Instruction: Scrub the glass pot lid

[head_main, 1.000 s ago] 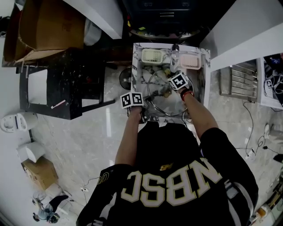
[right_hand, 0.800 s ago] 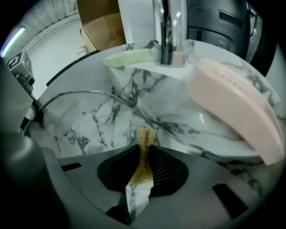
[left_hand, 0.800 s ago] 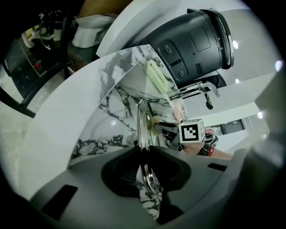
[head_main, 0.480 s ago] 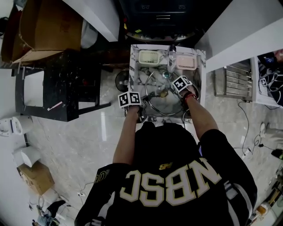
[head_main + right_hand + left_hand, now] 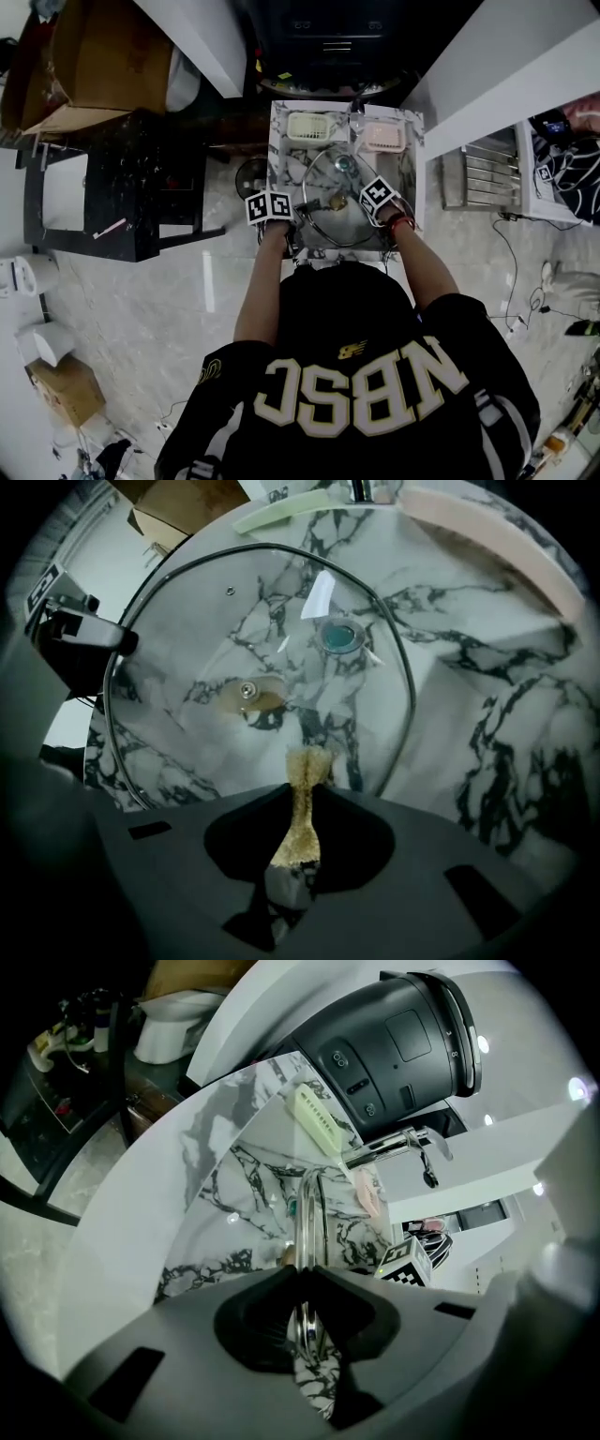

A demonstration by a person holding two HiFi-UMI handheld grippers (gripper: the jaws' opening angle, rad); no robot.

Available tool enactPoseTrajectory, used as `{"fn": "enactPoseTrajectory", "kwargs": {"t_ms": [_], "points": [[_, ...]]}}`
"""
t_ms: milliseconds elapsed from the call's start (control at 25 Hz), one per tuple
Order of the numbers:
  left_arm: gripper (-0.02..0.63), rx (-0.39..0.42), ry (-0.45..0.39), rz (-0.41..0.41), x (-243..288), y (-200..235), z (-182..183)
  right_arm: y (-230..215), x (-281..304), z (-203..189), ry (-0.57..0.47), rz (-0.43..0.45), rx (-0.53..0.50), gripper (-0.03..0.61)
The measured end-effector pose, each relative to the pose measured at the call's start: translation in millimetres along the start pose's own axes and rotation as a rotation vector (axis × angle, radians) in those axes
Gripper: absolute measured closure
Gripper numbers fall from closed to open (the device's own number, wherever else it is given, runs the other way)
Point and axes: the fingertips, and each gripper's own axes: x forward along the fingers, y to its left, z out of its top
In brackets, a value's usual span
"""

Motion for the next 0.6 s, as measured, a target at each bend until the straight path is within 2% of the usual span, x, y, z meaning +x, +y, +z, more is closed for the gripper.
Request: {"fn": "enactPoseTrajectory", "kwargs": {"t_ms": [160,360,600], "points": [[0.543,0.005,0.004,-0.001,0,0,0,26,-3,-4,-0.022,0.059,-0.002,0.507],[0.543,0.013,0.003,0.001,0,0,1,65,-11,8,-0.135,0.168,0.01,0.508],[0.543,0.014,0.003,0.004,0,0,1,106,-27,23,-0.193,0.254,-0.043,0.509]]}}
